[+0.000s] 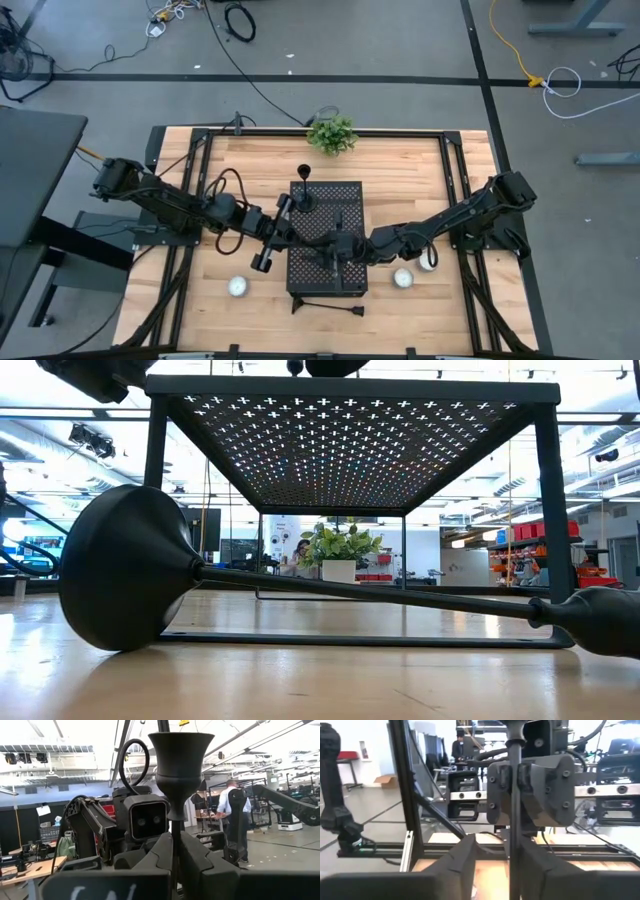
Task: Pick & Place candle stick holders
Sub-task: Put the top black candle holder on the shelf aligned with the other black candle holder
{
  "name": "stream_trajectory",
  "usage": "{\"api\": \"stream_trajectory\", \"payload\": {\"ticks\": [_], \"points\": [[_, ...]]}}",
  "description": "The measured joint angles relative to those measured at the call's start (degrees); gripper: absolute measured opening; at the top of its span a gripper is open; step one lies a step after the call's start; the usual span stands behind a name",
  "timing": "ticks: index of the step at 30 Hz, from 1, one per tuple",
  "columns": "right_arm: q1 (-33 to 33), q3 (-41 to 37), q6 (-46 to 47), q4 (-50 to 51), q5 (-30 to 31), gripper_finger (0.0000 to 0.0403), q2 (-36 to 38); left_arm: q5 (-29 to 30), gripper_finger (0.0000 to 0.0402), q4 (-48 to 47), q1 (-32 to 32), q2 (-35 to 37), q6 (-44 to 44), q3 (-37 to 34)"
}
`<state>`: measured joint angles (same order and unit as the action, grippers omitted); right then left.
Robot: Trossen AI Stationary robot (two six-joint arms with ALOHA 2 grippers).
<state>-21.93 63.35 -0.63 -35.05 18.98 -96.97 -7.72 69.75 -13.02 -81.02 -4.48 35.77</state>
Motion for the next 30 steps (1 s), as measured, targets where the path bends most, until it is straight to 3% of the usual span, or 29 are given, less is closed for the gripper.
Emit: {"api": "stream_trajectory", "payload": {"ticks": [7, 11, 17, 24, 30], "points": [[0.0, 0.0, 0.0, 7.3, 0.5, 0.0196, 2.0, 2.2, 0.0012, -6.8, 0.1, 3.0, -0.8, -0.1], [-0.2, 0.0, 0.2, 12.0, 5.9, 0.0214, 3.8, 3.1, 0.0012, -13.4, 0.1, 6.9, -0.8, -0.1], [-0.4, 0.0, 3.3, 19.5, 10.5, 0.0218, 6.7, 7.2, 0.0012, -26.4, 0.1, 12.5, -0.7, -0.1], [-0.4, 0.0, 6.2, 26.6, 15.2, 0.0208, 9.0, 12.2, 0.0012, -31.1, 0.4, 13.3, 0.8, 0.0], [-0.4, 0.0, 7.5, 30.7, 19.6, 0.0196, 10.0, 12.7, 0.0012, -32.6, 2.9, 13.3, 2.8, 0.0]]}}
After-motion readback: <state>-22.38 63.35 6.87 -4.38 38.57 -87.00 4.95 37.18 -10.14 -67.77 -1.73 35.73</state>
